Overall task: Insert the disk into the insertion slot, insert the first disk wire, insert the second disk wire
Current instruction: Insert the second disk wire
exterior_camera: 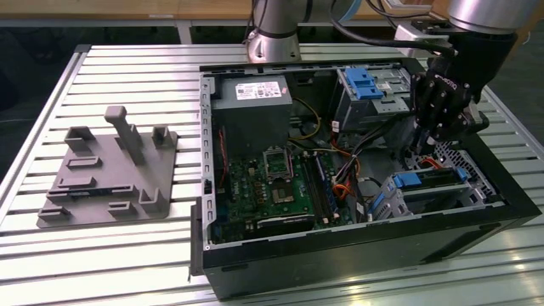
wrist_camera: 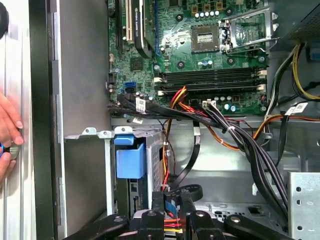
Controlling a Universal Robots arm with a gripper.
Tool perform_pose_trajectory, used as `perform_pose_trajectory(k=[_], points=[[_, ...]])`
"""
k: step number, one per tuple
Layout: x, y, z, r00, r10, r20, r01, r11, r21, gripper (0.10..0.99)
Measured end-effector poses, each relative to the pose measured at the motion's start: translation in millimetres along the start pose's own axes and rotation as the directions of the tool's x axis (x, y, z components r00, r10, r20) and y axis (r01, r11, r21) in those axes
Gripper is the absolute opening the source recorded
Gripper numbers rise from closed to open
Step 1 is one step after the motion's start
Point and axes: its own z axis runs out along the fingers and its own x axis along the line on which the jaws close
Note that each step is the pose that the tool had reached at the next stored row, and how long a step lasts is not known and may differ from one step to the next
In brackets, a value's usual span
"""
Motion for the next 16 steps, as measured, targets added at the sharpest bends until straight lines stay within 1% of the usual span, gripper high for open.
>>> perform_pose_trajectory(k=[3,4,5,9,11,13,16], points=[[0.6,0.0,0.1,1.0000,0.002,0.0005,-0.002,1.0000,0.000,0.275],[0.6,0.1,0.2,1.0000,0.003,-0.0006,-0.003,1.0000,-0.001,0.275],[0.7,0.1,0.2,1.0000,0.003,-0.0040,-0.003,1.0000,-0.001,0.275],[0.7,0.1,0.2,0.9997,0.005,-0.0233,-0.005,1.0000,-0.003,0.275],[0.7,0.0,0.2,0.9995,0.006,-0.0307,-0.006,1.0000,-0.003,0.275],[0.6,0.0,0.4,0.9994,0.007,-0.0346,-0.007,1.0000,-0.003,0.275],[0.6,0.0,0.7,0.9993,0.009,-0.0352,-0.009,1.0000,-0.004,0.275]])
